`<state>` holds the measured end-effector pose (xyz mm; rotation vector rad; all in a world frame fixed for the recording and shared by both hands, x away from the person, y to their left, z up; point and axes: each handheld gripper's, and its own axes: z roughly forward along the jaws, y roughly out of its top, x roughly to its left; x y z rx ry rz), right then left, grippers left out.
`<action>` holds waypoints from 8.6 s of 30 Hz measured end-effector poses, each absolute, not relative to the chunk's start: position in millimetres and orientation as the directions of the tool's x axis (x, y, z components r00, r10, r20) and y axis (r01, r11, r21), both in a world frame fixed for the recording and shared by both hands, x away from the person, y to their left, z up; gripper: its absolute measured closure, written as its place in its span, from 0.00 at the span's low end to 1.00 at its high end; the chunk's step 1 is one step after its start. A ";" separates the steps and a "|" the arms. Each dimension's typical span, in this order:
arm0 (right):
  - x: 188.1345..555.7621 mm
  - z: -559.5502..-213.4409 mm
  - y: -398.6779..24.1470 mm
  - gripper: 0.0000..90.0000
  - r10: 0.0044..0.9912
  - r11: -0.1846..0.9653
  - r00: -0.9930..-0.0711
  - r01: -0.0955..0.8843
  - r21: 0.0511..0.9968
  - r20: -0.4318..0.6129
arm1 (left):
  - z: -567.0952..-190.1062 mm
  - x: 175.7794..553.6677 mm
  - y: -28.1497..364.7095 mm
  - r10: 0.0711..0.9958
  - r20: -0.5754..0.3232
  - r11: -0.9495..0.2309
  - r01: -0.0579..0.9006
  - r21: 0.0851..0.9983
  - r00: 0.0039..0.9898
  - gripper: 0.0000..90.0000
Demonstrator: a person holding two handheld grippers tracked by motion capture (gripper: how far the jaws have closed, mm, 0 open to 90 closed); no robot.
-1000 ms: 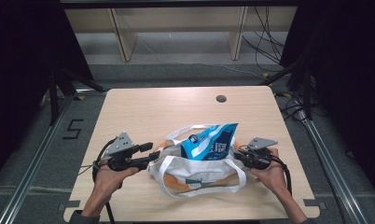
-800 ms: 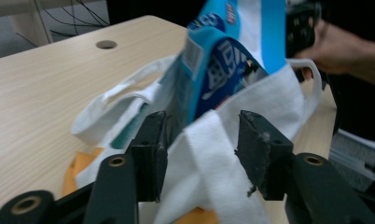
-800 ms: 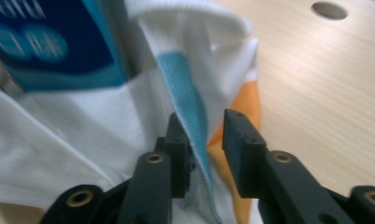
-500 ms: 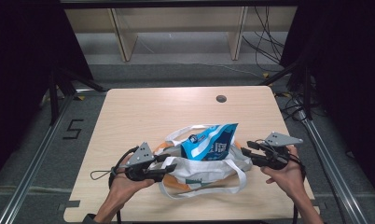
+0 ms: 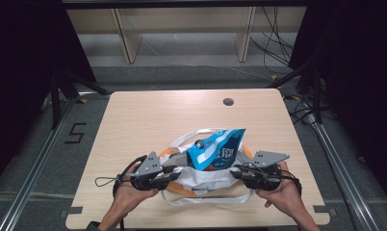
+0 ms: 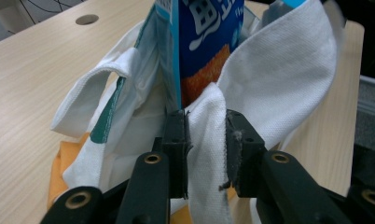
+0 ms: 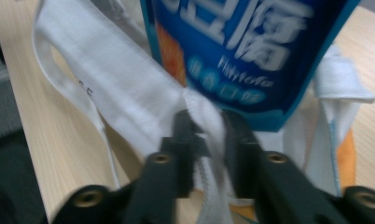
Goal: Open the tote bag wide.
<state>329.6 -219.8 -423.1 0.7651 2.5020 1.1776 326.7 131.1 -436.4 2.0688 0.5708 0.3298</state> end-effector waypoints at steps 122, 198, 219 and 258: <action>365.0 -458.3 -229.8 0.95 0.614 0.516 -0.787 0.344 0.785 -0.059 | -462.4 367.6 138.3 0.689 -0.048 -0.339 0.379 0.861 0.723 0.84; 382.3 -453.2 -269.5 0.77 0.725 0.419 -0.688 0.419 0.805 -0.019 | -445.4 390.0 169.4 0.749 -0.188 -0.165 0.454 0.876 0.635 0.52; 365.3 -457.6 -270.4 0.53 0.757 0.352 -0.653 0.453 0.819 0.036 | -454.9 364.6 189.7 0.762 -0.174 -0.172 0.454 0.874 0.623 0.38; 329.5 -472.7 -283.1 0.44 0.777 0.325 -0.625 0.505 0.800 0.079 | -484.2 318.2 191.9 0.790 -0.146 -0.212 0.490 0.846 0.595 0.26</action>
